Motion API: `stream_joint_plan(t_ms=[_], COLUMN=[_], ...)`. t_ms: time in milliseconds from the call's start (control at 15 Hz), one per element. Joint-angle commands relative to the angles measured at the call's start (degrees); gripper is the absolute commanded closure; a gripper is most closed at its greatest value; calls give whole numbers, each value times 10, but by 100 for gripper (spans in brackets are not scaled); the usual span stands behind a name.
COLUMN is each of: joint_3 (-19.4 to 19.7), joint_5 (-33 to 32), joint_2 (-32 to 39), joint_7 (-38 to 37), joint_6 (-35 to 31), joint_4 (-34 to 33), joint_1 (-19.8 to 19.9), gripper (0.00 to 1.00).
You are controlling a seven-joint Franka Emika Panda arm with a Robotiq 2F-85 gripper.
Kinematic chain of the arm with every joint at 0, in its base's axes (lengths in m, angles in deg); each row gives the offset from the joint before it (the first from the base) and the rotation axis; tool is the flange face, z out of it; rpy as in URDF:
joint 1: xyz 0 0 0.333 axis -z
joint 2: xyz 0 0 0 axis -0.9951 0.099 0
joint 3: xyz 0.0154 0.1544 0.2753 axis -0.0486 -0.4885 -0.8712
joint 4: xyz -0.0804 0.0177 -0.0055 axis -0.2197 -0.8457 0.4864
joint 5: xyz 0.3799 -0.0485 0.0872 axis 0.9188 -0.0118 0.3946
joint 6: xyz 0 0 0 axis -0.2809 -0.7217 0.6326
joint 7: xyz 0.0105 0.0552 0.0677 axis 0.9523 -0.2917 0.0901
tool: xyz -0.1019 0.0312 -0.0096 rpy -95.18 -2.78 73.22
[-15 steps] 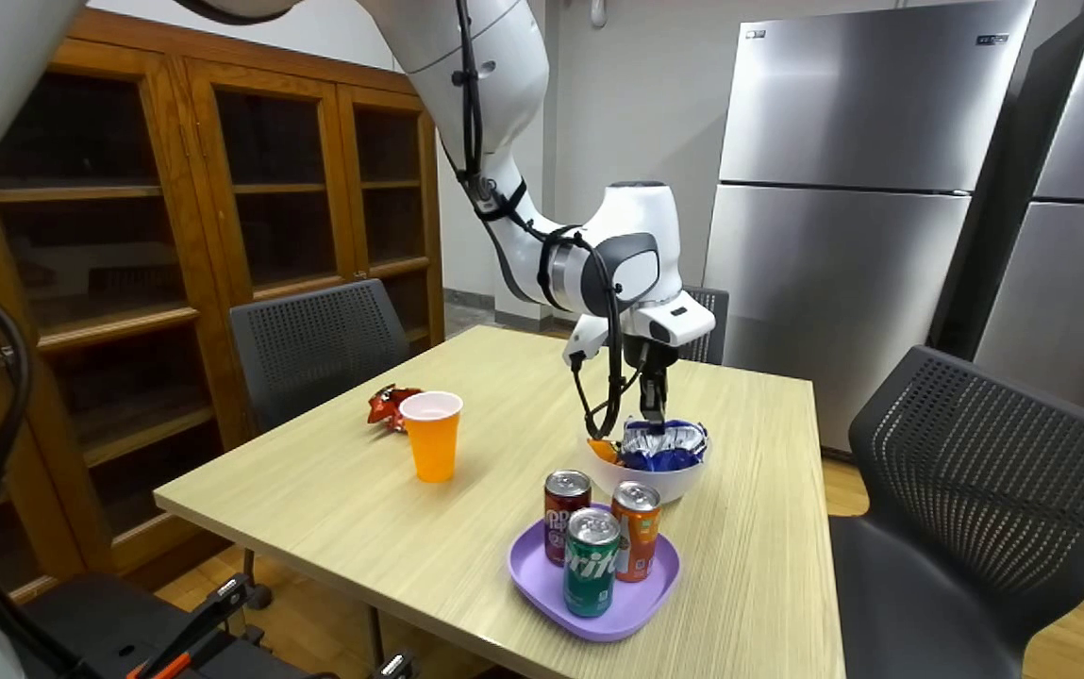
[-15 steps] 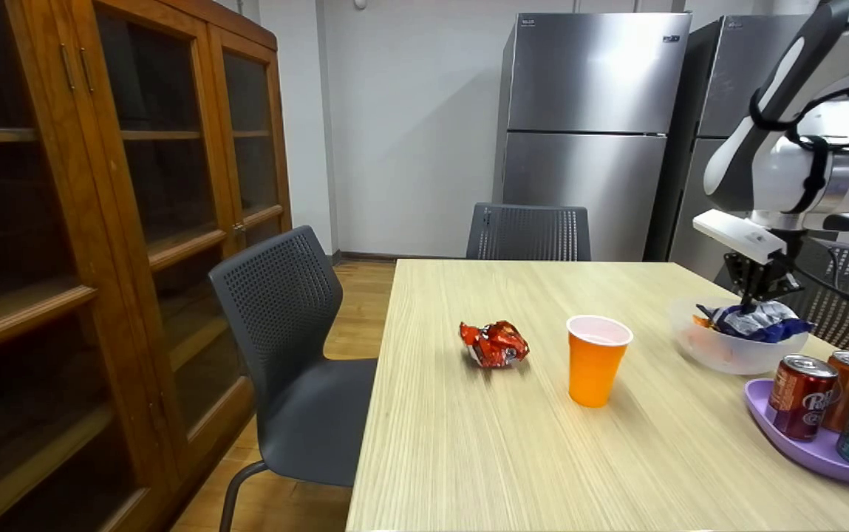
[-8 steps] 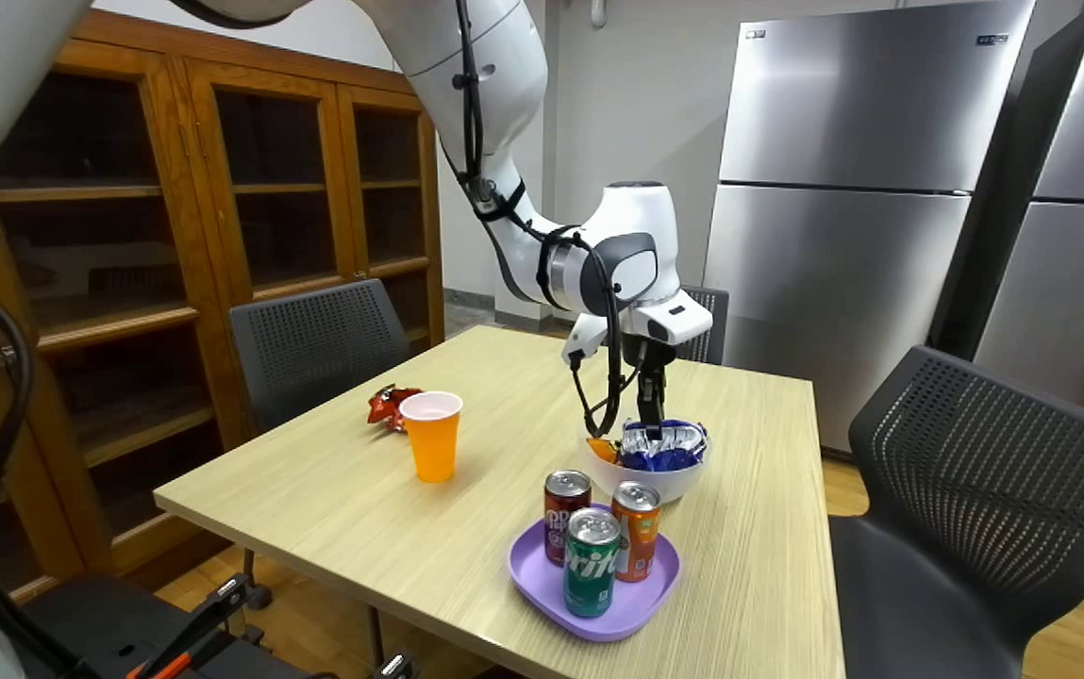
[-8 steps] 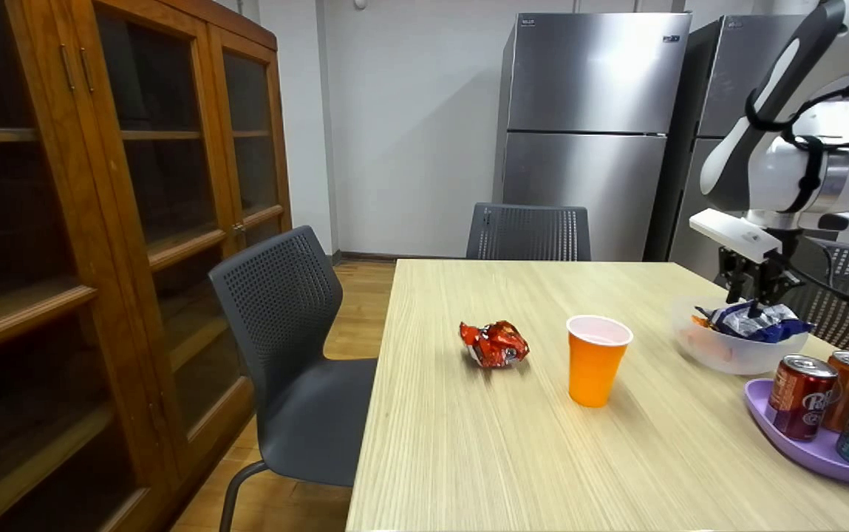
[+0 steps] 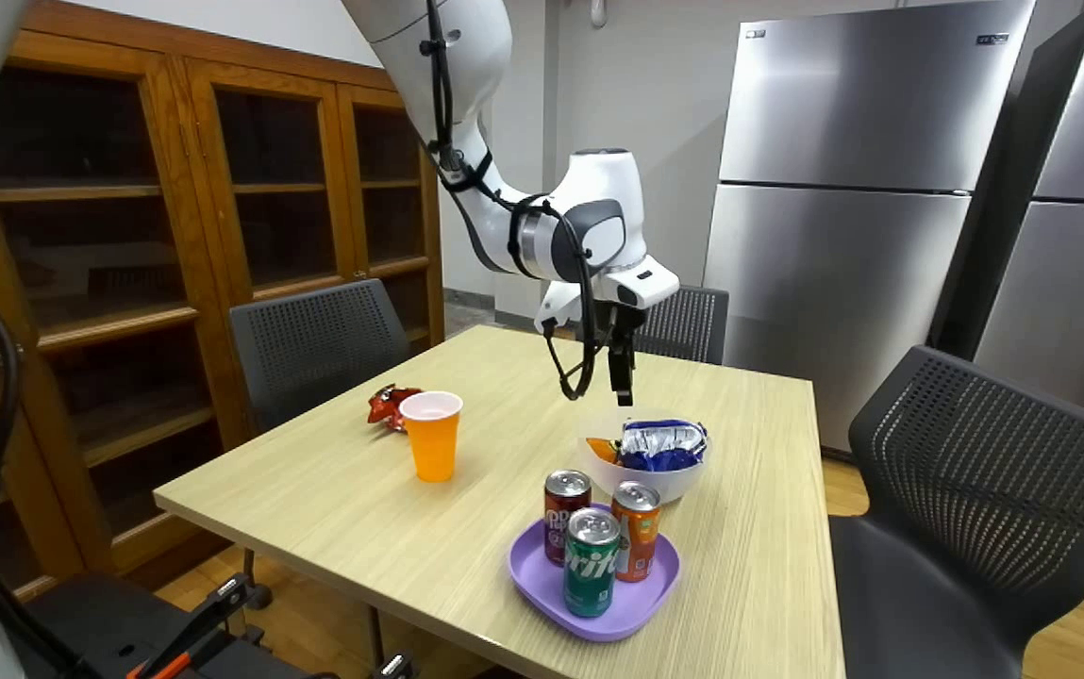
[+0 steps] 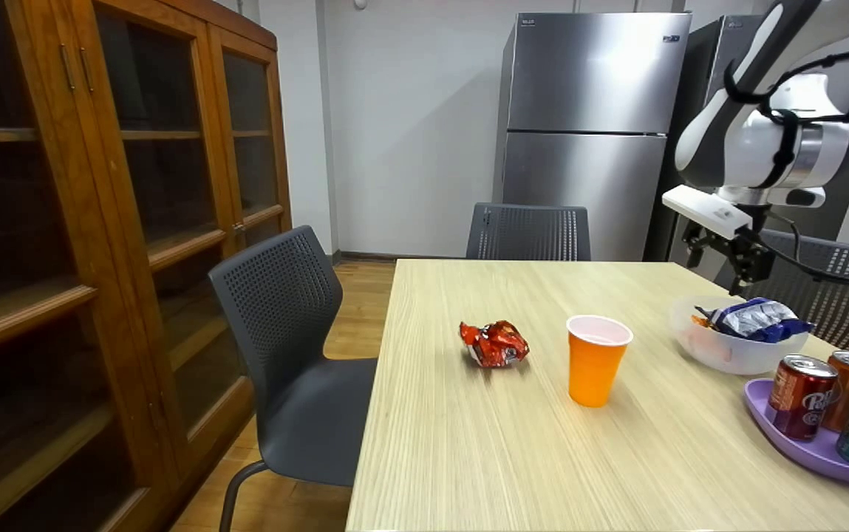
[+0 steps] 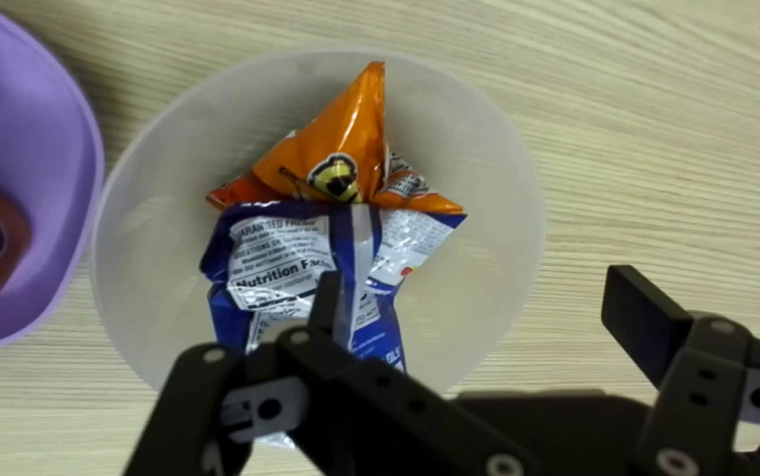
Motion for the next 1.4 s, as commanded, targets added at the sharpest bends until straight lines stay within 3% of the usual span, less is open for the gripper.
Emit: stream_joint_plan(t_ms=[0, 333, 733, 1333], joint_3=[5, 3, -30, -139], joint_5=[-30, -83, -124, -122], joint_2=[-50, -81, -94, -79], joint_7=[-29, -63, -78, 20], joint_6=[6, 14, 28, 61], joint_4=[38, 45, 29, -10], joint_1=[-38, -93, -137, -139], gripper=[0, 0, 0, 0])
